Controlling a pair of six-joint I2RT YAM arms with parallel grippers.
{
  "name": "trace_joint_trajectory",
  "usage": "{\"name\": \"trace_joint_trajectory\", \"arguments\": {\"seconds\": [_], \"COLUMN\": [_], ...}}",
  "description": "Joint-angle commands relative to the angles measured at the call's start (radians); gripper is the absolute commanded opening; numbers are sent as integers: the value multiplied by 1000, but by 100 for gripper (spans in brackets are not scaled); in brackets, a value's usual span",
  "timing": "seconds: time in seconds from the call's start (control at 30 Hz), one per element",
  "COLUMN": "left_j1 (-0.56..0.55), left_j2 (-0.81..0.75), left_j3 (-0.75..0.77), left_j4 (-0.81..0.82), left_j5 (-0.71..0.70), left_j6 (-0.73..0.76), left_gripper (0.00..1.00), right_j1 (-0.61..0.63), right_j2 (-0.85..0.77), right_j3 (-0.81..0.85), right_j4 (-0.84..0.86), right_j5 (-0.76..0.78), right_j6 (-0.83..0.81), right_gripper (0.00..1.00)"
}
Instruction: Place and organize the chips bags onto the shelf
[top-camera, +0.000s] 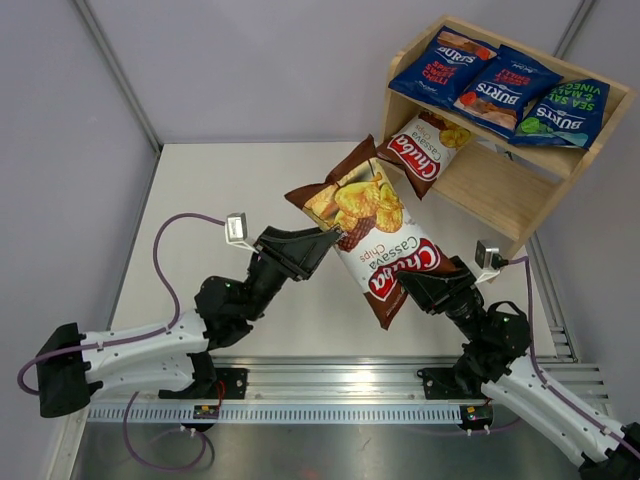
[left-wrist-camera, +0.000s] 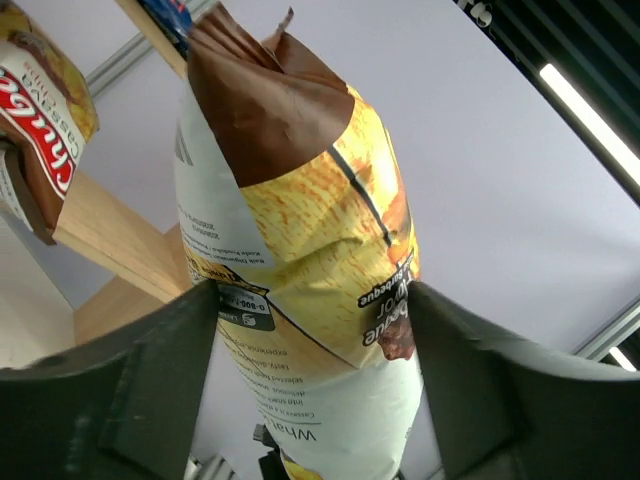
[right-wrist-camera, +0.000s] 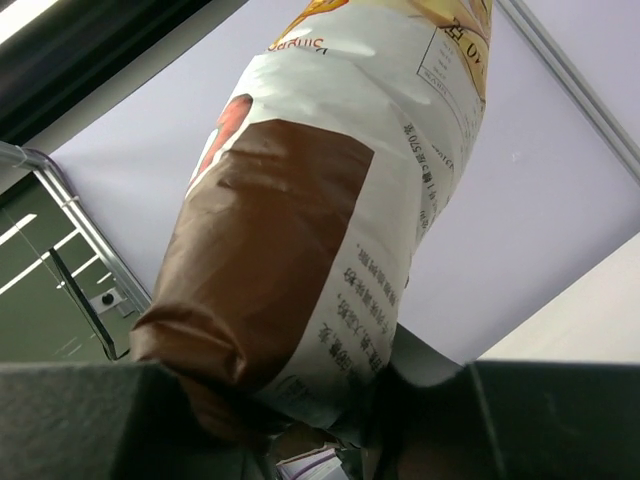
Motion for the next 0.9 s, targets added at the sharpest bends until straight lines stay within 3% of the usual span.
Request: {"name": "trace_joint_trajectory", "arguments": {"seconds": [0.0,0.07,0.23,0.5,0.63,0.87], "left_j1": [13,31,79,96,96,96], "left_j2": [-49,-85,-237,-533,-634,-655], "left_j3": [-21,-21,-23,-28,-34,-35], "left_j4": [3,-59,-412,-819,-911,-942], "left_j5": [-56,-82,-208,-258,-267,-237], "left_j6": [20,20,-2,105,138,158], "left_gripper": [81,99,99,99,99,99], "right_j1": [8,10,10,10,10,10], "right_j2": [-68,-124,-224,-307,-266,-255], "right_j3": [-30,-39,-56,-93,-113,-81], "right_j4": [-5,-59,-236,-288,-188,-189], "right_j5": [38,75,188,457,506,643], "right_j6": [-9,-8,9,38,40,3], "right_gripper": [25,23,21,20,21,20]}}
